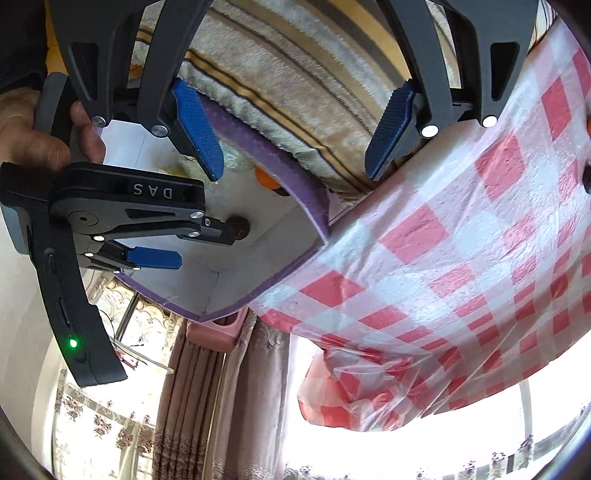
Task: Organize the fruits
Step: 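Withdraw both grippers from the box toward the last orange and dark fruit, then close the left gripper on the orange while the right gripper grasps the dark fruit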
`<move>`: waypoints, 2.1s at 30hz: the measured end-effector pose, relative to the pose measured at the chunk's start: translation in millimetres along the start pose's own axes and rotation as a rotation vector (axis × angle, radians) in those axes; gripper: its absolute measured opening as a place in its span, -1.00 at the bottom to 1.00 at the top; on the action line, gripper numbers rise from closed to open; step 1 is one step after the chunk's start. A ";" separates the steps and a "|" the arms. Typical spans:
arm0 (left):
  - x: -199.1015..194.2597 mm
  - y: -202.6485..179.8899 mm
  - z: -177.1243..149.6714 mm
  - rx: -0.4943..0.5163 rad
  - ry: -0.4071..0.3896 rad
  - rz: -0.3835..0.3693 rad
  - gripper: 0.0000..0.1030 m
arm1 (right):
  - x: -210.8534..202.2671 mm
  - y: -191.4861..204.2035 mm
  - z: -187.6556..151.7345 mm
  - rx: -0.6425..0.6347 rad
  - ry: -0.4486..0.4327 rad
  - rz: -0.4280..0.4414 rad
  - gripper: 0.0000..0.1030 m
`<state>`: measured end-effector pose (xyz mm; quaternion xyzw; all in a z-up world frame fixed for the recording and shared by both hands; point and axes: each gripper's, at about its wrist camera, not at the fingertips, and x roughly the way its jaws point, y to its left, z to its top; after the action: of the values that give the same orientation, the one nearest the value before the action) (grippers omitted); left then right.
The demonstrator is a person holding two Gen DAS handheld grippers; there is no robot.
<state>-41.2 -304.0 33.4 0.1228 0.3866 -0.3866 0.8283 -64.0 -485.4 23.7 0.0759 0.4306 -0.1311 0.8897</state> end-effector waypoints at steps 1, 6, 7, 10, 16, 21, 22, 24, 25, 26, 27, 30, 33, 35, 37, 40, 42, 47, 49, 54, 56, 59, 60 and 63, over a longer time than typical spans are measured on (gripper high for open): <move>-3.5 8.1 -1.2 -0.021 -0.008 0.001 0.49 | -0.2 6.6 1.0 -0.002 0.001 0.015 0.46; -28.7 49.1 -11.0 -0.103 -0.051 0.054 0.49 | 1.0 48.6 1.8 -0.048 0.011 0.080 0.48; -34.5 58.1 -13.9 -0.123 -0.058 0.061 0.49 | 1.2 58.5 1.4 -0.058 0.014 0.096 0.49; -49.8 84.3 -22.2 -0.190 -0.075 0.087 0.49 | 0.0 89.3 -0.5 -0.099 0.019 0.144 0.51; -79.8 126.3 -42.3 -0.273 -0.116 0.173 0.49 | 0.7 142.4 -2.5 -0.147 0.019 0.223 0.54; -100.1 165.5 -58.7 -0.372 -0.135 0.220 0.49 | 3.4 168.0 -1.4 -0.162 0.013 0.245 0.56; -103.5 172.9 -61.2 -0.388 -0.140 0.235 0.48 | 3.3 172.4 -1.1 -0.166 0.007 0.245 0.56; -109.5 186.1 -64.5 -0.411 -0.152 0.267 0.48 | 3.2 180.0 -0.2 -0.170 0.002 0.258 0.56; -112.4 193.2 -66.0 -0.421 -0.157 0.285 0.48 | 3.9 184.3 0.1 -0.175 0.004 0.265 0.58; -115.3 201.0 -68.1 -0.435 -0.160 0.304 0.48 | 4.5 188.7 0.2 -0.182 0.005 0.267 0.58; -117.2 209.2 -70.2 -0.453 -0.162 0.320 0.46 | 4.8 192.8 0.5 -0.187 0.003 0.268 0.58; -122.5 234.4 -78.8 -0.511 -0.162 0.359 0.41 | 4.9 205.7 2.6 -0.209 -0.007 0.280 0.58; -126.5 256.4 -86.3 -0.548 -0.157 0.401 0.38 | 9.0 217.4 6.5 -0.224 -0.002 0.295 0.58; -127.1 269.8 -90.1 -0.574 -0.150 0.410 0.31 | 13.2 225.9 9.2 -0.235 0.004 0.300 0.58; -126.2 281.8 -93.5 -0.599 -0.140 0.416 0.28 | 16.8 234.4 11.9 -0.249 0.009 0.307 0.58; -121.1 294.5 -94.5 -0.619 -0.121 0.411 0.27 | 22.4 245.8 16.0 -0.266 0.018 0.319 0.58; -116.7 300.3 -93.0 -0.620 -0.106 0.400 0.25 | 26.7 252.4 18.8 -0.276 0.027 0.325 0.58; -106.5 315.4 -87.5 -0.629 -0.079 0.413 0.14 | 34.7 265.8 26.2 -0.293 0.047 0.343 0.58; -101.8 320.5 -85.7 -0.635 -0.072 0.414 0.11 | 37.2 270.9 28.9 -0.296 0.051 0.349 0.58; -93.2 328.0 -81.6 -0.632 -0.060 0.419 0.01 | 41.5 283.5 35.6 -0.307 0.051 0.360 0.58; -90.6 330.3 -80.4 -0.634 -0.057 0.417 -0.10 | 42.9 290.2 37.9 -0.318 0.048 0.363 0.58; -86.7 332.1 -79.8 -0.627 -0.050 0.409 -0.23 | 44.8 302.0 41.6 -0.337 0.041 0.366 0.58; -86.1 332.5 -80.2 -0.626 -0.051 0.411 -0.24 | 45.9 305.3 42.8 -0.340 0.041 0.368 0.58; -86.7 333.7 -82.2 -0.631 -0.060 0.406 -0.32 | 49.0 315.9 46.7 -0.350 0.038 0.372 0.58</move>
<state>124.5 8.4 10.1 -0.0757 0.4300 -0.0797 0.8961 94.4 -203.8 21.1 0.0012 0.4420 0.1129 0.8899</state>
